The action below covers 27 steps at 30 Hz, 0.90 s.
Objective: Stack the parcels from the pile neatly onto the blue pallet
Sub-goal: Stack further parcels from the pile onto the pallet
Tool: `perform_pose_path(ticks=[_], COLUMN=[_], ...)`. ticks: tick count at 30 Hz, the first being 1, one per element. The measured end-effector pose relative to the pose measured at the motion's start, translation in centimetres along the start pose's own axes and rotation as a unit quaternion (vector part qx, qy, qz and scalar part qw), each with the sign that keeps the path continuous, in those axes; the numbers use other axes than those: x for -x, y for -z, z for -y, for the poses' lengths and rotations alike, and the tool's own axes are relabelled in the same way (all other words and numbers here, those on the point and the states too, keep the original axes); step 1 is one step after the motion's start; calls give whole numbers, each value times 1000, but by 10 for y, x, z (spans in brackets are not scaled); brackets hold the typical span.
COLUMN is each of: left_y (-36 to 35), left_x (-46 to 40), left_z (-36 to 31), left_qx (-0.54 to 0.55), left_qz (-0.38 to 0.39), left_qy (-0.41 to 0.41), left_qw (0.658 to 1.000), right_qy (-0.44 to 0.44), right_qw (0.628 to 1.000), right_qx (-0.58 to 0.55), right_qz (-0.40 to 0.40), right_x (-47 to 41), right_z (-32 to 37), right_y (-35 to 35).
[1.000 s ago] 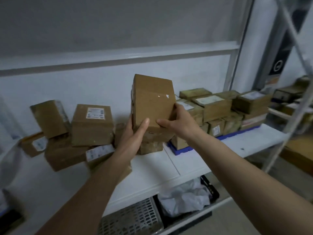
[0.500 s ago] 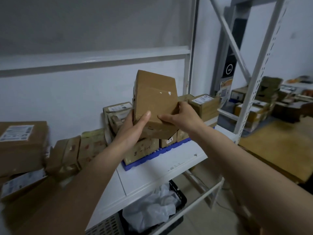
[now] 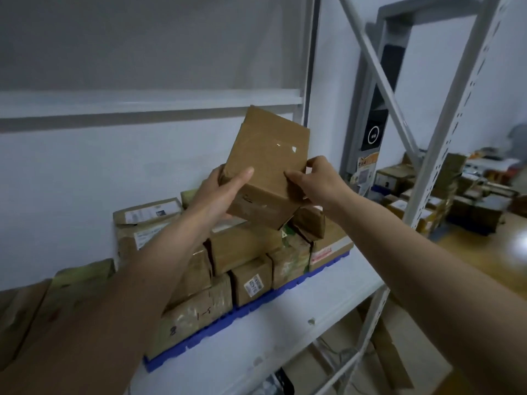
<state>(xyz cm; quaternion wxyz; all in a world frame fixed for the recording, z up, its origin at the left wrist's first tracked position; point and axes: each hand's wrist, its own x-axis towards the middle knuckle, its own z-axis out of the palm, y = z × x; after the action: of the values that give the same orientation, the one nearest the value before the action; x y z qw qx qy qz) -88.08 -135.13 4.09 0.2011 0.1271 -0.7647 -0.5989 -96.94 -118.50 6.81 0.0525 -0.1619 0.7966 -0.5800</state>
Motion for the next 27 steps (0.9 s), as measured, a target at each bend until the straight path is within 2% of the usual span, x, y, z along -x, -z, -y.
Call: perform_pose_path(ticks=[6, 12, 15, 20, 23, 27], left_y=[-1, -9, -19, -27, -37, -58], left_x=[-80, -141, -161, -191, -204, -215], left_z=[0, 10, 17, 21, 22, 18], left_qx=[34, 29, 28, 38, 46, 71], left_qz=[7, 42, 52, 69, 65, 45], left_qy=[14, 25, 36, 53, 65, 92], left_qw=[999, 998, 998, 995, 995, 992], right_qy=[9, -26, -48, -43, -38, -22], right_qw=[997, 989, 988, 992, 992, 991], right_qx=[-59, -106, -96, -63, -24, -47], right_qz=[49, 98, 113, 102, 121, 127], right_x=[-83, -148, -167, -201, -224, -255], right_z=[2, -9, -18, -27, -35, -42], right_y=[10, 31, 38, 49, 58, 67])
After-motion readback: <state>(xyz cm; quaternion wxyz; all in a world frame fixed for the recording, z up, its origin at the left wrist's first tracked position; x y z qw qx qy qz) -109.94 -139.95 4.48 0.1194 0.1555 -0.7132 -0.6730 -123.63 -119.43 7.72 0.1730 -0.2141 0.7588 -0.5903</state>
